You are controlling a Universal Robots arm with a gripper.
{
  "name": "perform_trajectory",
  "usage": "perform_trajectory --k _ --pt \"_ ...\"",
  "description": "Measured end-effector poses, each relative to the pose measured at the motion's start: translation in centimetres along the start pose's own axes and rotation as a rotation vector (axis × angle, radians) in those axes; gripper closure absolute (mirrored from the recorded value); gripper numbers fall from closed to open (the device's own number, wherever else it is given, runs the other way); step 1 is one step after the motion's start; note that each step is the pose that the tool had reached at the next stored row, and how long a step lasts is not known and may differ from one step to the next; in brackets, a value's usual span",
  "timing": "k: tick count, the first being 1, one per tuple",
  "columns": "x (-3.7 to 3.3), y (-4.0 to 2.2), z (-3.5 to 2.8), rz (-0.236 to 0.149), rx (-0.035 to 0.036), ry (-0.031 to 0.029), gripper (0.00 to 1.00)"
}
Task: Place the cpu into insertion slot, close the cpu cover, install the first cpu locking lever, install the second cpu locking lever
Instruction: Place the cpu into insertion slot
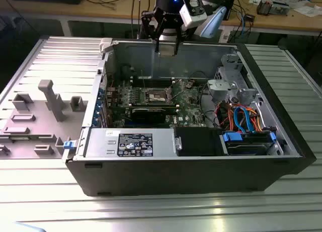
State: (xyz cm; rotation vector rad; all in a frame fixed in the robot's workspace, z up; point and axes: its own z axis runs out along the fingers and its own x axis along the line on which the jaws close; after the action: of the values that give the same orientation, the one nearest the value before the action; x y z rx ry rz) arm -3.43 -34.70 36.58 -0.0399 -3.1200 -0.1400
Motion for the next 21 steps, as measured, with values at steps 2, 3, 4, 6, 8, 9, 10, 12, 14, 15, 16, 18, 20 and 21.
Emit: perform_trajectory --k 2,3,4,6,8,9,10,12,14,15,16,18,20,21 --pt "0.00 0.00 0.00 0.000 0.0000 0.0000 0.45" --pt "0.00 0.00 0.00 0.000 0.0000 0.0000 0.45" --pt "0.00 0.00 0.00 0.000 0.0000 0.0000 0.45" --pt "0.00 -0.02 0.00 0.000 -0.0001 -0.0001 0.45" --pt "0.00 -0.09 0.00 0.000 0.0000 -0.0001 0.45" --pt "0.00 -0.09 0.00 0.009 0.0002 -0.0007 0.45" --pt "-0.01 -0.10 0.01 0.020 0.0002 -0.0017 0.45" --pt "-0.01 -0.10 0.02 0.035 0.0000 -0.0030 0.45" --pt "0.00 -0.10 0.03 0.037 -0.0002 -0.0033 0.45" --pt "0.00 -0.10 0.03 0.037 -0.0002 -0.0033 0.45" --pt "0.00 -0.10 0.03 0.037 -0.0002 -0.0033 0.45" --pt "0.00 -0.10 0.03 0.037 -0.0002 -0.0033 0.45" --pt "0.00 -0.10 0.03 0.037 -0.0002 -0.0034 0.45" --pt "0.00 -0.10 0.03 0.037 -0.0002 -0.0033 0.45"
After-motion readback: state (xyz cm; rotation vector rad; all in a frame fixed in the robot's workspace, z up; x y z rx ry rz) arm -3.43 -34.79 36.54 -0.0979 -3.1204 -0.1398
